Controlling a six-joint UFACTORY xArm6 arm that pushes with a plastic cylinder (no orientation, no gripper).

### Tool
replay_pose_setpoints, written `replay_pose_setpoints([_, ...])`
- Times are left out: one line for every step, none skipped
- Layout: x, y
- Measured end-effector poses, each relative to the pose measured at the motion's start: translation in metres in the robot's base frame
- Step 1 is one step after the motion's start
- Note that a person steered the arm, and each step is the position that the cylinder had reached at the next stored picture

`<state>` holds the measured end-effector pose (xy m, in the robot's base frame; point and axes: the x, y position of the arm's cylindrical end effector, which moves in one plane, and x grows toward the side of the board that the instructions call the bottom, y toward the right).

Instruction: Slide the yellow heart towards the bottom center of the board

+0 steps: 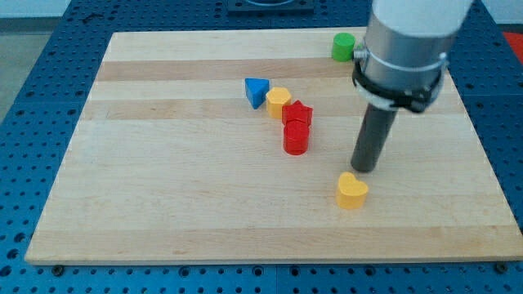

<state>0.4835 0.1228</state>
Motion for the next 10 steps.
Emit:
replay_pose_setpoints([-0.034,0.0])
replay_pose_setpoints([-0.041,0.0])
replay_pose_setpoints([-0.041,0.0])
replay_pose_setpoints([-0.038,0.001])
replay_pose_setpoints([0.001,0.027])
replay_pose_setpoints([0.04,0.027])
replay_pose_setpoints([0.064,-0.002])
replay_pose_setpoints([0.068,-0.044])
replay_pose_setpoints([0.074,-0.067])
replay_pose_setpoints([0.094,-0.066])
